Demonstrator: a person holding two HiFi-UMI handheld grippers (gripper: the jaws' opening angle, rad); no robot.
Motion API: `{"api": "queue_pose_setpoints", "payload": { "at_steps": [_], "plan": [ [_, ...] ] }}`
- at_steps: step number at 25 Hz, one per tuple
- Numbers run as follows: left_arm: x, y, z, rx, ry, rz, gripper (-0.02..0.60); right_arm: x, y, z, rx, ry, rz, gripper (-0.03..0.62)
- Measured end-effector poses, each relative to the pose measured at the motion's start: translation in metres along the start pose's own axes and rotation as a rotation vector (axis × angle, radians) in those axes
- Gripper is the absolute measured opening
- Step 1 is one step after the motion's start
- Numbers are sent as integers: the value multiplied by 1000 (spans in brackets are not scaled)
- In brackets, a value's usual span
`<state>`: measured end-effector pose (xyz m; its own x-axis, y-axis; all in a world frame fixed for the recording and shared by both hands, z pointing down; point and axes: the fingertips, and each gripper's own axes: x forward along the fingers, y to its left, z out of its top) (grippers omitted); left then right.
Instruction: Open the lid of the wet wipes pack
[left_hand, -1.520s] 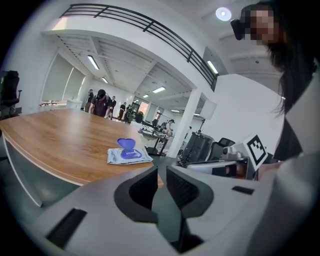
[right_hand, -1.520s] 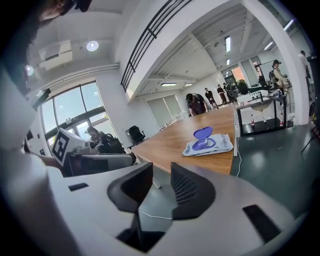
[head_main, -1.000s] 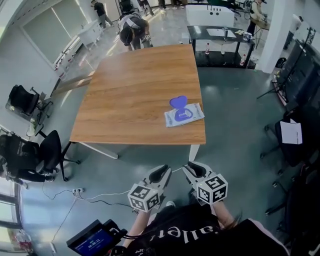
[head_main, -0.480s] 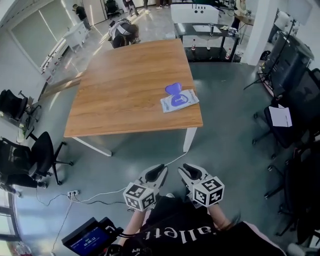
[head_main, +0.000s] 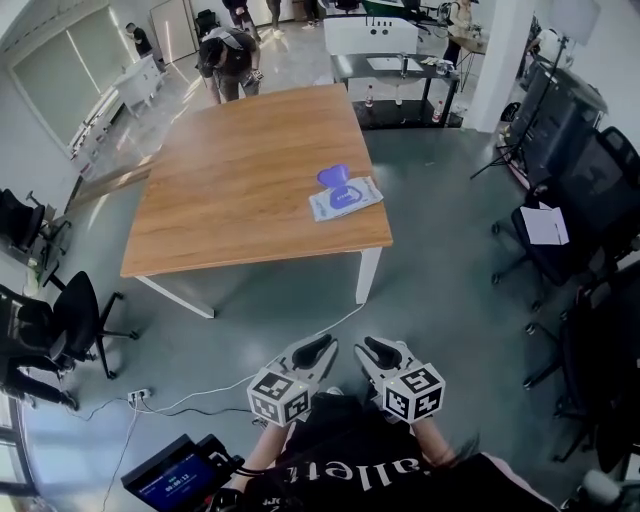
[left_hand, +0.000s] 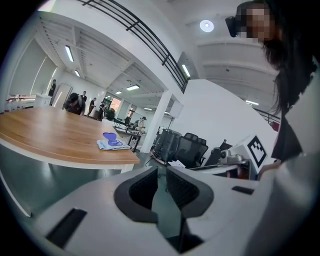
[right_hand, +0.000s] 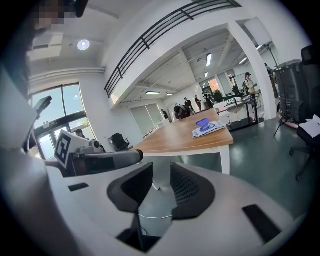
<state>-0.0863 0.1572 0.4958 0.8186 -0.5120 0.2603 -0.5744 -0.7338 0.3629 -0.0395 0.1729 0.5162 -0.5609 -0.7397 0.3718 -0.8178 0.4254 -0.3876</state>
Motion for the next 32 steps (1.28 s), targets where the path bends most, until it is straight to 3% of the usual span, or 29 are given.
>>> {"api": "queue_pose_setpoints", "payload": {
  "at_steps": [22, 32],
  "plan": [
    [0, -8, 10, -13, -50, 8, 57, -15, -2, 0, -71, 24, -11, 114],
    [15, -24, 5, -2, -29, -18, 56, -30, -16, -6, -60, 22, -34, 114]
  ]
}}
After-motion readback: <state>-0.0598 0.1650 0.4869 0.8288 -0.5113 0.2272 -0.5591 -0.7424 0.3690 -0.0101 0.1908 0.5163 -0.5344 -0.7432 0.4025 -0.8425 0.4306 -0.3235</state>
